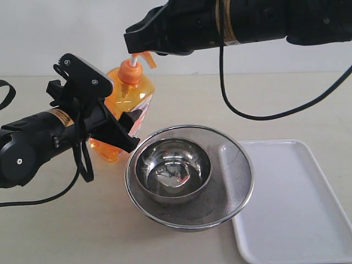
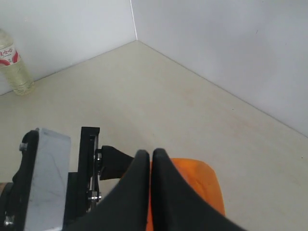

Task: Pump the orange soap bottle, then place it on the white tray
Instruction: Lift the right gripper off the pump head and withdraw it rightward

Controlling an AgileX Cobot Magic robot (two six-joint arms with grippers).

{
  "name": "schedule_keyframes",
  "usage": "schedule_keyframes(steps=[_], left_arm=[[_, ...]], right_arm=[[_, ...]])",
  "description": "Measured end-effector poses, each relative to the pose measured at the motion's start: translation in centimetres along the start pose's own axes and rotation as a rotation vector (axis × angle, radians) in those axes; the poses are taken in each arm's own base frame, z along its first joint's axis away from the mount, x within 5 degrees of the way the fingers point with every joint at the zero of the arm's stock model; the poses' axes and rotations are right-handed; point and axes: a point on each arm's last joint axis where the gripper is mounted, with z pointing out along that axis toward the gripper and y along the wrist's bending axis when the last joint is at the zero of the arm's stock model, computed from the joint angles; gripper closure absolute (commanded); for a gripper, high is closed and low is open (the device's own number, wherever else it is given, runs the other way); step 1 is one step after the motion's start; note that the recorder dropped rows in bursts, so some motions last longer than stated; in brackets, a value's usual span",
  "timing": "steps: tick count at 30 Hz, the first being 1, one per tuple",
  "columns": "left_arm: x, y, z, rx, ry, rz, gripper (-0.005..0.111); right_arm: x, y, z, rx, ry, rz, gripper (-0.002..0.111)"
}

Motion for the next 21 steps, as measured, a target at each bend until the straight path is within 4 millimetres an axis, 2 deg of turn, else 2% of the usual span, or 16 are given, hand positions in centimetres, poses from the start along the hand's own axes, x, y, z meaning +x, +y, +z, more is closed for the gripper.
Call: schedule_keyframes(steps=[6, 11, 14, 21], left_arm=[[0.0, 0.0, 0.0, 0.000, 0.000, 0.000, 0.102], [0.0, 0.0, 0.0, 0.004, -0.002, 0.011, 0.102], [0.0, -0.1, 0.0, 0.007, -0.004, 0.012, 0.102], [-0.5, 0.3, -0.5, -0.008, 0.003, -0.005, 0.102]], right_arm=[[-0.1, 0.1, -0.1, -0.002, -0.005, -0.007, 0.108], [-1.0, 0.5, -1.6, 0.025, -0.022, -0.110, 0.108], [-2.3, 1.0, -3.6, 0.080, -0.069, -0.159, 0.108], [-7.2, 3.0, -10.9, 0.247, -0.282, -0.256, 0.108]])
